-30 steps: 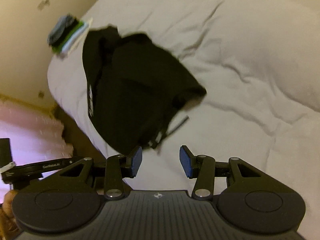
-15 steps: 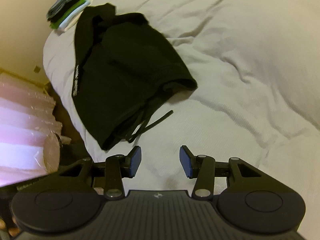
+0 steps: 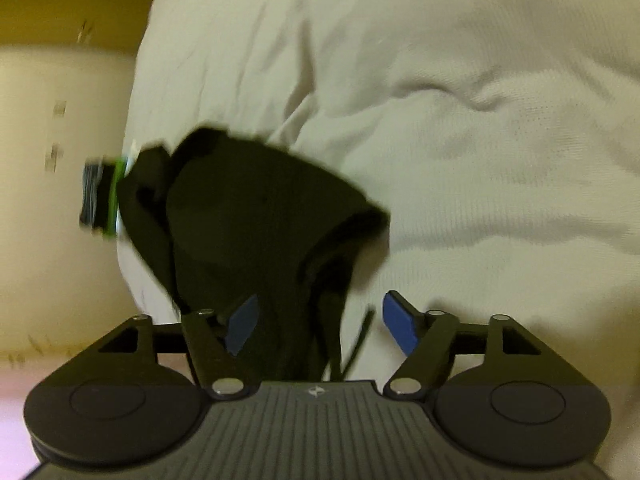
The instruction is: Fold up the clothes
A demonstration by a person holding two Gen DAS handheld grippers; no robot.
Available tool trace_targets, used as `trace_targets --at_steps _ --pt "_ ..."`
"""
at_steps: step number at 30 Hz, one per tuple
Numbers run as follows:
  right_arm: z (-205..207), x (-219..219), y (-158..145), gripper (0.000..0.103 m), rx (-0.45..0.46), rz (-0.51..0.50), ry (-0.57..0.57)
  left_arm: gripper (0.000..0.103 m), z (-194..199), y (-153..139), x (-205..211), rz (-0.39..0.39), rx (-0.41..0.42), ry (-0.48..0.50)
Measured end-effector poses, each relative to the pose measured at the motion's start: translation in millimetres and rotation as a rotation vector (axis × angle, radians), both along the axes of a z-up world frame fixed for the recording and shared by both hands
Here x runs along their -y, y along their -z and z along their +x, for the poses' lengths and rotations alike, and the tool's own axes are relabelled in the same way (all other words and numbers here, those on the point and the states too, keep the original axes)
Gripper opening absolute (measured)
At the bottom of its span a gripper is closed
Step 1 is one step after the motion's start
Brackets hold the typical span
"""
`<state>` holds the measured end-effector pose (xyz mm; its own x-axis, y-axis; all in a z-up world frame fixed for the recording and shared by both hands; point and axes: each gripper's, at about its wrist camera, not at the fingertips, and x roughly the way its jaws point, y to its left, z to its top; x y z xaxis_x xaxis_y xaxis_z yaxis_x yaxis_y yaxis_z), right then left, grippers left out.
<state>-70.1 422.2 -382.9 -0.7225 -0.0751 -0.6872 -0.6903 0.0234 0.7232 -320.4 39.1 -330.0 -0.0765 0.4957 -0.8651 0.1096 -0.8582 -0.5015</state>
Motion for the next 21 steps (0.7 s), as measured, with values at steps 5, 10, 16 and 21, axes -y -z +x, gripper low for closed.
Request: trace_targets --at_steps 5,10,16,21 --pt "-11 -14 39 0.076 -0.032 -0.073 0.122 0.074 -8 35 -1 0.004 0.050 -0.090" --pt "-26 -21 75 0.074 -0.054 -0.135 0.199 0.081 -16 43 -6 0.032 0.055 -0.132" --pt "-38 -41 49 0.019 -0.114 0.008 0.137 0.013 -21 23 -9 0.200 0.020 -0.067" --pt "-34 -62 40 0.027 -0.080 0.051 0.123 0.034 -11 45 -4 0.176 0.063 -0.112"
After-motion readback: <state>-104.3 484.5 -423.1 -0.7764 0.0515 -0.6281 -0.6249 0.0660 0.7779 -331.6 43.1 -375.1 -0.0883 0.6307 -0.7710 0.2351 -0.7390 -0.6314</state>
